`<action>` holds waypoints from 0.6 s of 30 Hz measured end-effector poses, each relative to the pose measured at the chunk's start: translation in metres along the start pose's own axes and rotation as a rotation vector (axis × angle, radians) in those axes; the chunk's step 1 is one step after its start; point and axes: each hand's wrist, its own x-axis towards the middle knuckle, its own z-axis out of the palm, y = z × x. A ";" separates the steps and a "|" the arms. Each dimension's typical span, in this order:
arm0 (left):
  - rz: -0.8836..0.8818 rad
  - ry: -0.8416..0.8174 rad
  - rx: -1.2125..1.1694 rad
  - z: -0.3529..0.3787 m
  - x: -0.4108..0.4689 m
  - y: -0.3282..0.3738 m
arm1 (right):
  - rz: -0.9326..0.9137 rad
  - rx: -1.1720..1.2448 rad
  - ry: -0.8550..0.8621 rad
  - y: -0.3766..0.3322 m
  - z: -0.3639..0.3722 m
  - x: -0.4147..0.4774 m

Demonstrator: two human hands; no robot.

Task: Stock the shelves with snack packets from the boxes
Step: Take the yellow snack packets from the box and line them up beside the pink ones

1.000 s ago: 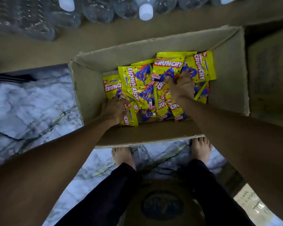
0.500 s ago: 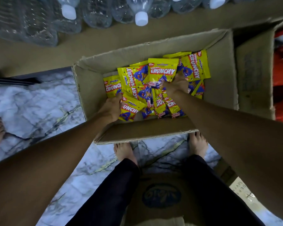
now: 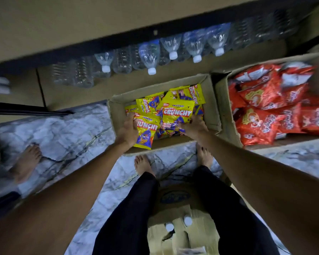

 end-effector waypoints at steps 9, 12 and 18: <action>0.022 0.065 -0.306 -0.114 -0.150 0.084 | -0.055 0.099 -0.059 -0.063 -0.061 -0.191; 0.013 0.066 -0.336 -0.159 -0.210 0.116 | -0.127 0.123 -0.061 -0.078 -0.087 -0.257; 0.127 0.050 -0.403 -0.237 -0.298 0.158 | -0.237 0.138 -0.024 -0.114 -0.125 -0.389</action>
